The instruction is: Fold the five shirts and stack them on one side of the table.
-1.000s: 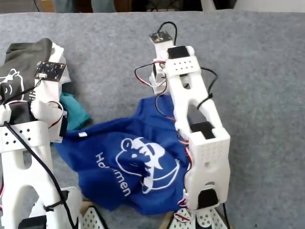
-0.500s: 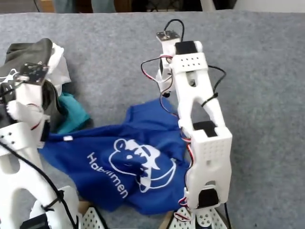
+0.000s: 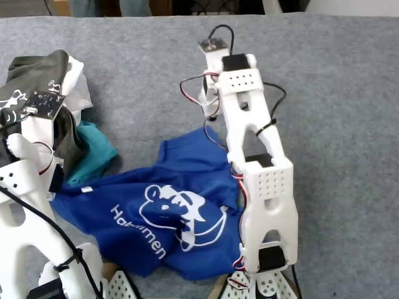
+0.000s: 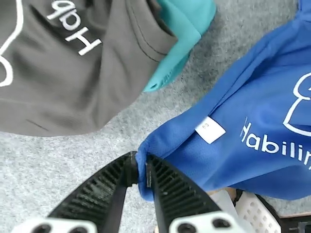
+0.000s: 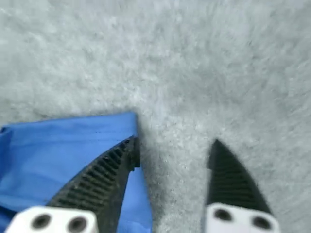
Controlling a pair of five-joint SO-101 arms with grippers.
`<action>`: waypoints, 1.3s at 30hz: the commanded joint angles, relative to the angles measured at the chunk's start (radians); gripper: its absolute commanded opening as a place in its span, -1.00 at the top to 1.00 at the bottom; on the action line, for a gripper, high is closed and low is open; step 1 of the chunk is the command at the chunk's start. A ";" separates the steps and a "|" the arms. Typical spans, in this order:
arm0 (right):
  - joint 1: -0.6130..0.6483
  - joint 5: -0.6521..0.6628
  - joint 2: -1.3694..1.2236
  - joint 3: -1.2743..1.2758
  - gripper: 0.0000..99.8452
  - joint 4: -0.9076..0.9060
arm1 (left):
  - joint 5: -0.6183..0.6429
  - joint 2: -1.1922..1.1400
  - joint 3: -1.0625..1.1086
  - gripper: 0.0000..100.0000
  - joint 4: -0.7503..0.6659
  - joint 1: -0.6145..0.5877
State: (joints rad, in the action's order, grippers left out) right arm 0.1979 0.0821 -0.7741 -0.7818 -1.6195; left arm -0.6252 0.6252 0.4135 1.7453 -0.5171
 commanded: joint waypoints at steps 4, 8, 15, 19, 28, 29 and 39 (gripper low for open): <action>0.052 0.100 -0.056 -0.071 0.69 -0.032 | -0.011 0.025 -0.005 0.94 0.009 0.004; 0.071 0.137 -0.147 -0.093 0.69 -0.029 | -0.011 0.025 -0.005 0.94 0.009 0.004; 0.074 0.137 -0.237 -0.193 0.69 -0.054 | -0.011 0.025 0.001 0.94 0.009 -0.002; 0.091 0.141 -0.263 -0.255 0.69 -0.089 | -0.009 0.025 0.001 0.94 0.009 0.002; 0.114 0.135 -0.371 -0.280 0.70 -0.094 | -0.009 0.023 0.001 0.94 0.008 0.004; 0.114 0.137 -0.371 -0.286 0.71 -0.103 | -0.009 0.023 0.001 0.94 0.008 0.004; 0.066 0.129 -0.374 -0.268 0.97 -0.147 | -0.005 0.025 -0.001 0.94 0.006 0.004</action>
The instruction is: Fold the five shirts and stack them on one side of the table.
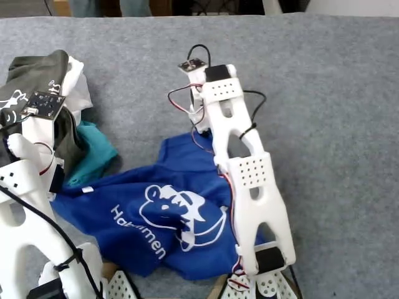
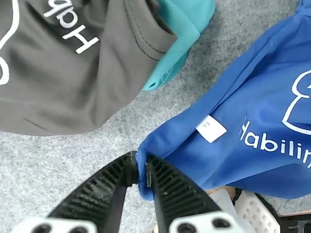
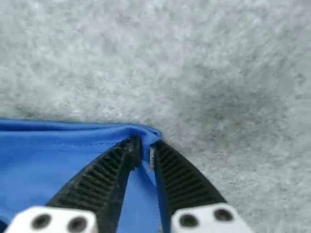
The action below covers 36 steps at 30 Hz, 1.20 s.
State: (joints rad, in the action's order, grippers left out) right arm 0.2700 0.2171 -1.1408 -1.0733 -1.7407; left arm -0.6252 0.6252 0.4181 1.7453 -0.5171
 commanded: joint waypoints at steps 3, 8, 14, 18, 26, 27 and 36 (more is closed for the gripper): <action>-0.061 -0.054 0.061 0.018 0.97 -0.026 | -0.003 0.025 -0.018 0.94 -0.002 0.005; -0.126 -0.052 0.329 0.027 0.97 -0.026 | 0.114 0.026 -0.228 0.94 -0.002 0.002; -0.212 -0.055 0.762 0.019 0.97 -0.020 | 0.325 0.015 -0.602 0.94 0.006 0.131; -0.287 -0.057 1.012 0.018 0.97 0.011 | 0.431 0.017 -0.762 0.94 0.009 0.278; -0.468 -0.057 1.406 0.018 0.97 0.250 | 0.575 0.015 -1.047 0.94 0.006 0.380; -0.486 -0.055 1.442 0.019 0.97 0.276 | 0.582 0.015 -1.078 0.94 0.006 0.380; -0.557 0.031 1.664 0.021 0.97 0.423 | 0.577 0.043 -1.190 0.94 0.014 0.371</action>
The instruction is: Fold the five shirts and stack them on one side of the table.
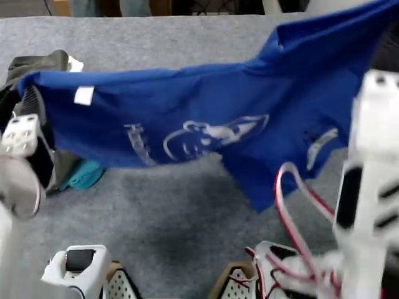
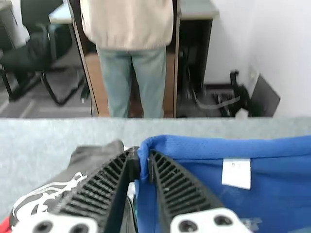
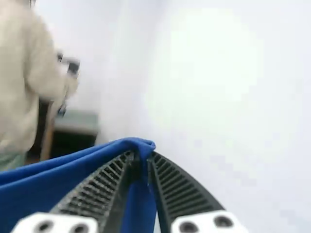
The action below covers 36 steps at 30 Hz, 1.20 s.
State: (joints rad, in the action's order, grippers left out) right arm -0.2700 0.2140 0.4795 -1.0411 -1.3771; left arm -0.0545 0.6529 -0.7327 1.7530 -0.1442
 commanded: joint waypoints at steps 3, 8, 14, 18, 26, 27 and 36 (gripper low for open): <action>-0.017 0.083 0.107 -0.012 0.97 0.097 | -0.049 0.083 0.005 0.94 0.009 -0.002; -0.020 0.158 0.200 -0.012 0.97 0.112 | -0.084 0.229 0.154 0.94 0.009 -0.002; -0.124 0.250 0.234 0.036 0.97 0.078 | -0.086 0.318 0.366 0.94 0.005 0.007; -0.152 0.255 0.191 0.217 0.97 0.080 | -0.084 0.318 0.499 0.94 -0.058 0.007; -0.087 0.256 0.018 0.691 0.97 0.259 | -0.081 0.299 1.167 0.94 -0.741 0.008; -0.084 0.256 -0.022 0.757 0.97 0.324 | -0.081 0.284 1.259 0.94 -0.881 0.008; 0.003 0.247 -0.487 0.820 0.97 0.721 | -0.084 -0.132 1.386 0.94 -1.625 0.008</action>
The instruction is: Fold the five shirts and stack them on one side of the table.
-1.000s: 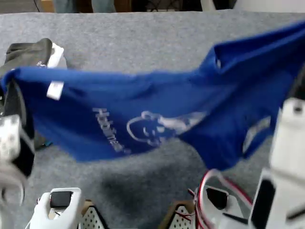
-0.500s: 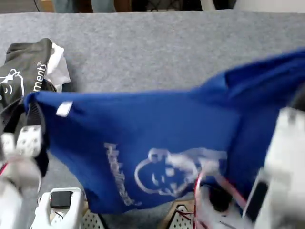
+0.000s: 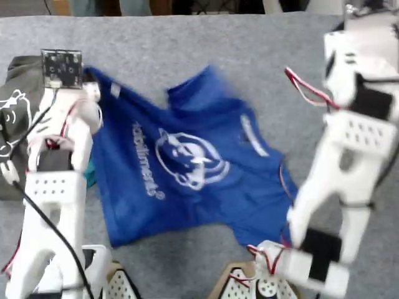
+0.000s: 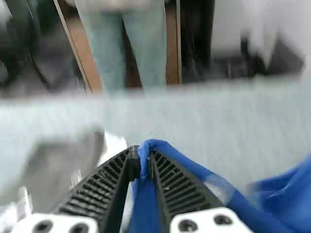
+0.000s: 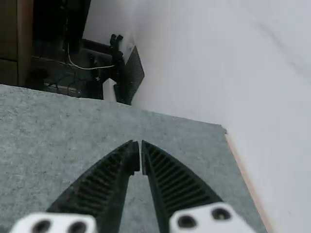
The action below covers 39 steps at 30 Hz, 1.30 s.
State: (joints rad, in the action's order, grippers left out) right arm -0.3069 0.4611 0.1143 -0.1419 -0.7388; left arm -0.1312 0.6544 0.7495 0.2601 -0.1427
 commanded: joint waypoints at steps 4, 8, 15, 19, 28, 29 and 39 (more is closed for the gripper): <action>0.095 0.002 -0.288 -0.228 0.97 -0.029 | -0.008 -0.342 -0.271 0.94 0.012 0.008; 0.170 0.008 -0.432 -0.294 0.97 -0.235 | -0.011 -0.459 -0.334 0.94 0.250 0.004; 0.273 0.029 -0.645 -0.306 0.79 -0.542 | -0.012 -0.468 -0.312 0.94 0.537 -0.021; 0.347 0.028 -0.710 -0.302 0.70 -0.580 | -0.012 -0.468 -0.314 0.94 0.678 -0.025; 0.414 -0.017 -0.837 -0.282 0.70 -0.566 | -0.077 -0.468 -0.222 0.94 0.836 -0.025; 0.400 -0.012 -0.865 -0.286 0.71 -0.571 | -0.092 -0.468 -0.197 0.94 0.836 -0.025; 0.287 0.078 -0.866 -0.302 0.97 -0.790 | -0.140 -0.445 -0.031 0.94 0.855 -0.025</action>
State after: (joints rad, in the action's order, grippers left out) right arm 0.0322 0.4948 -0.7787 -0.4503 -1.4477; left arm -0.2616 0.1757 0.7035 1.0963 -0.1611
